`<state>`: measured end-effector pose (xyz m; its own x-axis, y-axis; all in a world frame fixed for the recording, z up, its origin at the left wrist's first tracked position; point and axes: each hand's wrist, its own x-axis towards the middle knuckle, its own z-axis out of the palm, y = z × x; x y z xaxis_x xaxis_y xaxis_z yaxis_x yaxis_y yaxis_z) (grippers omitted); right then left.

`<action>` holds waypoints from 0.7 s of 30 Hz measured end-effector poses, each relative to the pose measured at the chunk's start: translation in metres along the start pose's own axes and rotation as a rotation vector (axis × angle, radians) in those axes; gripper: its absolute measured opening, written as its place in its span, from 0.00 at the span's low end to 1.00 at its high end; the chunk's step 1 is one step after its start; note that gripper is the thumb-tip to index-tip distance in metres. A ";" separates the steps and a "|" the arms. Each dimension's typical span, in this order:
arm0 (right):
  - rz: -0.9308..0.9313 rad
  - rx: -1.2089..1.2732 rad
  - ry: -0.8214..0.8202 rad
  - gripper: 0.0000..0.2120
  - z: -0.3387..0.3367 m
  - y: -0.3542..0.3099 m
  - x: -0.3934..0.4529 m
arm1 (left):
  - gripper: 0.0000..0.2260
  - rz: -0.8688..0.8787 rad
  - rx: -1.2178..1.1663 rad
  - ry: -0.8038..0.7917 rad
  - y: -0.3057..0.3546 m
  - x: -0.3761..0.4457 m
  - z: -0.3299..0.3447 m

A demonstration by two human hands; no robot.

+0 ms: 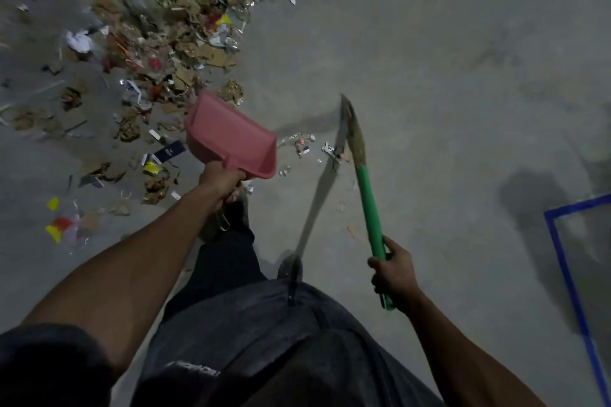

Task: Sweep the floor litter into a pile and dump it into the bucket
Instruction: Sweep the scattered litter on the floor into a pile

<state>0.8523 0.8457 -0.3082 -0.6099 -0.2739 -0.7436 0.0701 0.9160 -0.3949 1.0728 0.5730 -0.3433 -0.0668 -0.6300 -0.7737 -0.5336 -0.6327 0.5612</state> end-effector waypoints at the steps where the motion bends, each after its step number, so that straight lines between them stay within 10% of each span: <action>1: 0.026 0.003 0.019 0.32 -0.009 0.011 -0.002 | 0.02 0.006 -0.001 -0.016 -0.001 -0.002 0.005; 9: 0.208 -0.119 -0.082 0.33 -0.014 0.022 0.022 | 0.02 -0.006 0.088 -0.054 -0.003 -0.005 0.017; 21: -0.141 -0.258 -0.283 0.34 0.055 -0.084 0.052 | 0.06 -0.045 0.101 0.013 -0.013 0.013 -0.007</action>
<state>0.8579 0.7382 -0.3435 -0.3559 -0.4386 -0.8252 -0.2205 0.8975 -0.3819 1.0854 0.5701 -0.3584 -0.0301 -0.6086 -0.7929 -0.6178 -0.6123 0.4934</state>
